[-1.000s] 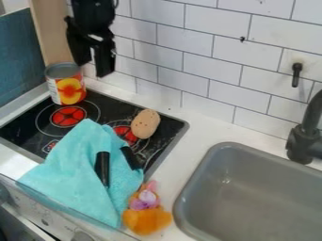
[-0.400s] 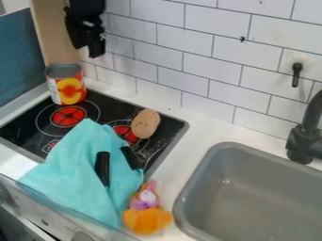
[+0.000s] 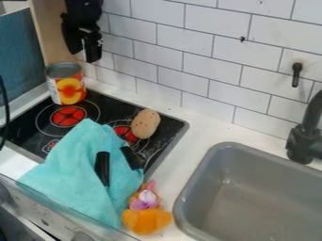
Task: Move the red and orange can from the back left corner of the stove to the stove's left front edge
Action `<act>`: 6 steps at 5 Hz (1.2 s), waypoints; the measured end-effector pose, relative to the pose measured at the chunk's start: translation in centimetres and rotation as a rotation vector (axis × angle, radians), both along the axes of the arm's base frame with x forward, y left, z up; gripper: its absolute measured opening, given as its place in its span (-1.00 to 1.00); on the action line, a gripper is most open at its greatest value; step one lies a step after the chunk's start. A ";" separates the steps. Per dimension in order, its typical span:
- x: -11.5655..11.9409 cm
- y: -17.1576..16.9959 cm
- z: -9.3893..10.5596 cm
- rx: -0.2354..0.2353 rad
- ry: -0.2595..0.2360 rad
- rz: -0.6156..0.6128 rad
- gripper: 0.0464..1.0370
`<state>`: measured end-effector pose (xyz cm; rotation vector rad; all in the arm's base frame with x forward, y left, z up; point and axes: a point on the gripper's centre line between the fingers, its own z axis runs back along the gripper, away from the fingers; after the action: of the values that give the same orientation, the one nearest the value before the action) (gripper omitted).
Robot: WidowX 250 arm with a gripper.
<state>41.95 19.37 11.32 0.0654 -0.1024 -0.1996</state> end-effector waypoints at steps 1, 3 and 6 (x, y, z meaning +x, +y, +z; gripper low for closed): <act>0.3 0.9 -0.8 0.019 0.015 0.041 0.93; 0.3 2.3 -1.7 0.043 0.043 0.142 0.93; -4.7 2.4 -6.7 0.105 0.201 0.234 0.93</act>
<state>37.28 21.76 4.64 0.1603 0.1165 0.0233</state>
